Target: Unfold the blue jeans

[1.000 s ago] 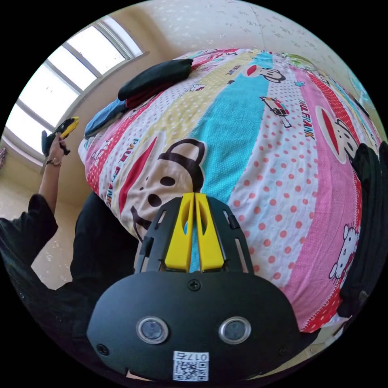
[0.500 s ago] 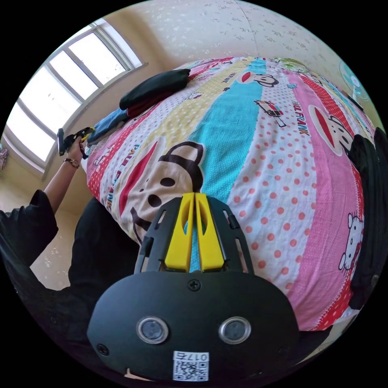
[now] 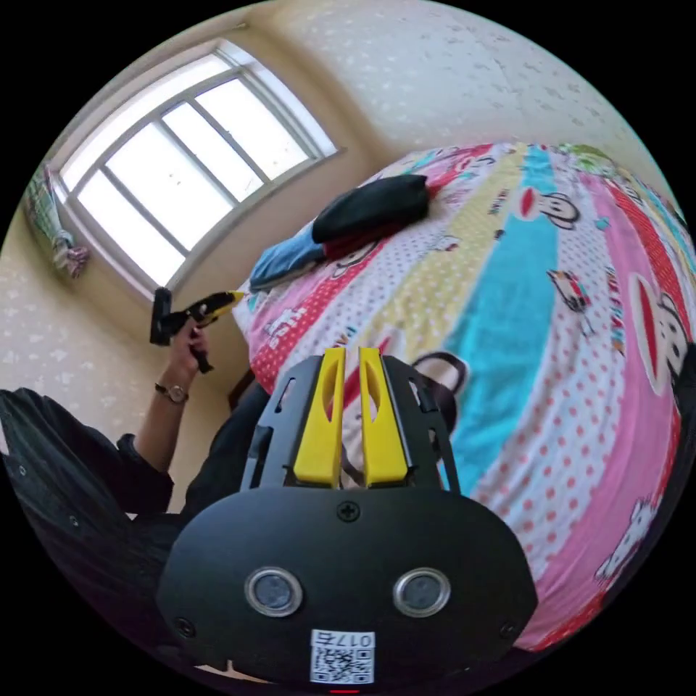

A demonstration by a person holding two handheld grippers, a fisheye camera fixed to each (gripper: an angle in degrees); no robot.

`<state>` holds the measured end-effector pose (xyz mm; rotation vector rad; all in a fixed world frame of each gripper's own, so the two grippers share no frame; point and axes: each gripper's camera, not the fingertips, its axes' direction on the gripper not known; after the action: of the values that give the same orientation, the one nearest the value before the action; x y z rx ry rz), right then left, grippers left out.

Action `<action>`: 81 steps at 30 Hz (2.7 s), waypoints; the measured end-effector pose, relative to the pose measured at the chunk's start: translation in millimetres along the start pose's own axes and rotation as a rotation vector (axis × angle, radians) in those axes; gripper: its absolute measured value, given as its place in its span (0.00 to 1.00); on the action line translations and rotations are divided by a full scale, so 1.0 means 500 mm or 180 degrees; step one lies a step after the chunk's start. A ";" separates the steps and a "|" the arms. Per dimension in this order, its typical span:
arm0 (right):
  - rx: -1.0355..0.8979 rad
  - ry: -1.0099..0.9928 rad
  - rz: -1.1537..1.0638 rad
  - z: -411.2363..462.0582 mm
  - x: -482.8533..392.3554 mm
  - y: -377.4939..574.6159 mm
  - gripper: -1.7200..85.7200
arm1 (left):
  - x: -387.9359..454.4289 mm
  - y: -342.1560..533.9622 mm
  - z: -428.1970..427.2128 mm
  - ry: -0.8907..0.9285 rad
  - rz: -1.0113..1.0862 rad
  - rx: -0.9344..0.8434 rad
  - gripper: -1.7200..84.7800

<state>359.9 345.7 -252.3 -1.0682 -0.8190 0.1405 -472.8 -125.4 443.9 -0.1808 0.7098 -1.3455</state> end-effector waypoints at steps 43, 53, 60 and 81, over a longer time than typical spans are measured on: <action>-0.0717 -0.0124 -0.1165 0.667 -0.287 -0.463 0.16 | -0.064 0.270 -0.107 -0.0618 -0.0230 -0.0897 0.01; -0.0877 0.0216 -0.1000 1.111 -0.437 -0.672 0.08 | -0.002 0.346 0.010 -0.1026 -0.0426 -0.1170 0.01; -0.0102 0.0937 -0.1281 0.627 -0.290 -0.437 0.07 | 0.109 0.335 0.060 -0.1145 0.0093 -0.1193 0.01; -0.0859 0.0858 -0.2059 0.786 -0.608 -0.232 0.17 | 0.320 0.562 0.056 -0.0321 0.0653 -0.0291 0.02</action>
<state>-143.3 426.4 -229.1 -0.9938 -0.9129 -0.6622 -216.9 -212.8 264.4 -0.2407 0.6861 -1.1017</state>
